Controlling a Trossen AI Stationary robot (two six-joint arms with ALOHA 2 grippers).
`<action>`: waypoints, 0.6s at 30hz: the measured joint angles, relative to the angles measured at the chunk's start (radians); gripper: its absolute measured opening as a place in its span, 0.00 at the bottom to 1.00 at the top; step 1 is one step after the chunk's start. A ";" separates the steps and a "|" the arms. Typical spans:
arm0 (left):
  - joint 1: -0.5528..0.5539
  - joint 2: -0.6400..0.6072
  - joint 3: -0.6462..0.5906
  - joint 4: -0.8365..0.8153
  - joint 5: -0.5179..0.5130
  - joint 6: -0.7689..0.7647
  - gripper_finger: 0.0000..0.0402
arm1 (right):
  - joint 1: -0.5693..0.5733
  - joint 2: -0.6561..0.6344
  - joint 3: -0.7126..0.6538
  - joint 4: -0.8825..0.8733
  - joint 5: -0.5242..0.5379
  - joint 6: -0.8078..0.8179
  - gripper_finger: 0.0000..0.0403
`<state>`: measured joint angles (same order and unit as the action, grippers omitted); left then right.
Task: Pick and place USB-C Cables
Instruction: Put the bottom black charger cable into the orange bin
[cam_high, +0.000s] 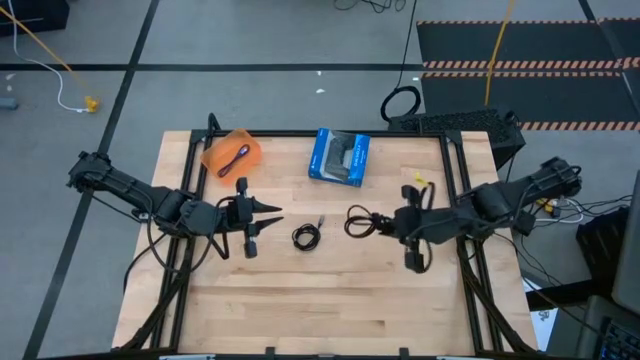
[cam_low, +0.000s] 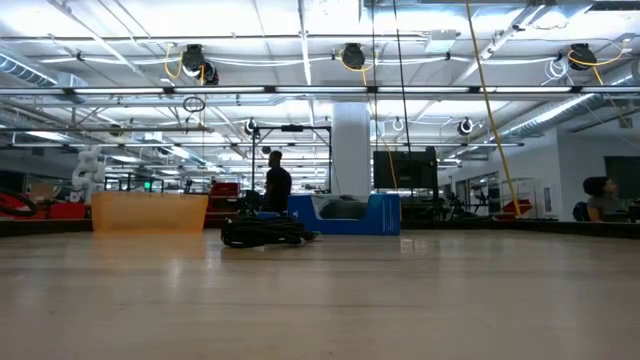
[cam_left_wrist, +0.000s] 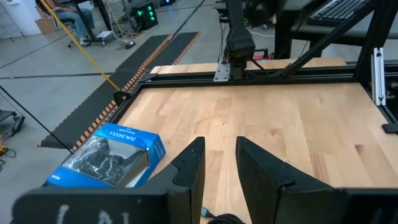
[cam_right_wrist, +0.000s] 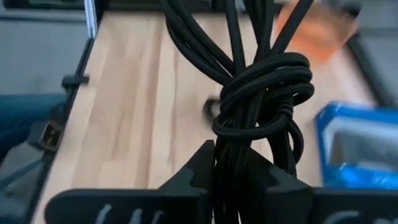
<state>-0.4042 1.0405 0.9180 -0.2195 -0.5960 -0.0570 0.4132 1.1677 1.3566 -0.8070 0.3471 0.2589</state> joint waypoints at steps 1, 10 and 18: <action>0.000 0.000 0.000 0.000 0.000 0.000 0.23 | 0.001 -0.022 -0.034 0.055 0.000 -0.035 0.06; 0.000 0.000 0.000 0.008 0.000 -0.007 0.23 | -0.060 -0.193 -0.480 0.786 -0.008 -0.324 0.06; 0.004 0.000 0.000 0.025 0.000 -0.001 0.23 | -0.181 -0.195 -0.788 1.361 -0.117 -0.343 0.07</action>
<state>-0.3998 1.0405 0.9180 -0.1947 -0.5957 -0.0581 0.2324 0.9731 0.5690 0.5541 0.2301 -0.0843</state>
